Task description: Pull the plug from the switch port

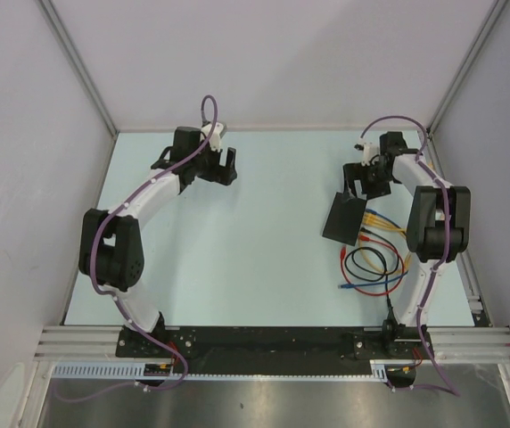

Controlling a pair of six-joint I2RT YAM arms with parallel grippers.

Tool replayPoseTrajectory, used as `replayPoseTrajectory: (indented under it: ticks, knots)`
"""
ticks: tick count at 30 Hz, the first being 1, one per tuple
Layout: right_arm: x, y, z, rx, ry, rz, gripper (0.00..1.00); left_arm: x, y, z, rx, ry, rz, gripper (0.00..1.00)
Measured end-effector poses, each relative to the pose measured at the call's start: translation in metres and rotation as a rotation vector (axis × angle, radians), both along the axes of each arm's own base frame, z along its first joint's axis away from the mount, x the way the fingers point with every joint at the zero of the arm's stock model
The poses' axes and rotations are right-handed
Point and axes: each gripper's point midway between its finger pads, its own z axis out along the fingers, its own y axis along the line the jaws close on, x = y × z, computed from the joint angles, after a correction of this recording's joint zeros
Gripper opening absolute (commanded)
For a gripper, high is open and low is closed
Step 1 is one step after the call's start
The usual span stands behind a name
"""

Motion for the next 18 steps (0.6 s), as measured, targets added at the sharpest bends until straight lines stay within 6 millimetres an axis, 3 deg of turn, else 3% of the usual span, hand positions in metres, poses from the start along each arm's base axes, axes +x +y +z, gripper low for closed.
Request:
replayPoseTrajectory:
  ticks: [8,18]
  knots:
    - [-0.001,-0.018,-0.002,-0.007,0.004,-0.029,1.0,0.0,-0.001,0.0,-0.002,0.001,-0.003,0.93]
    - [-0.016,-0.003,-0.015,-0.007,0.051,0.008,0.97,0.0,-0.001,0.0,-0.002,0.001,-0.003,0.94]
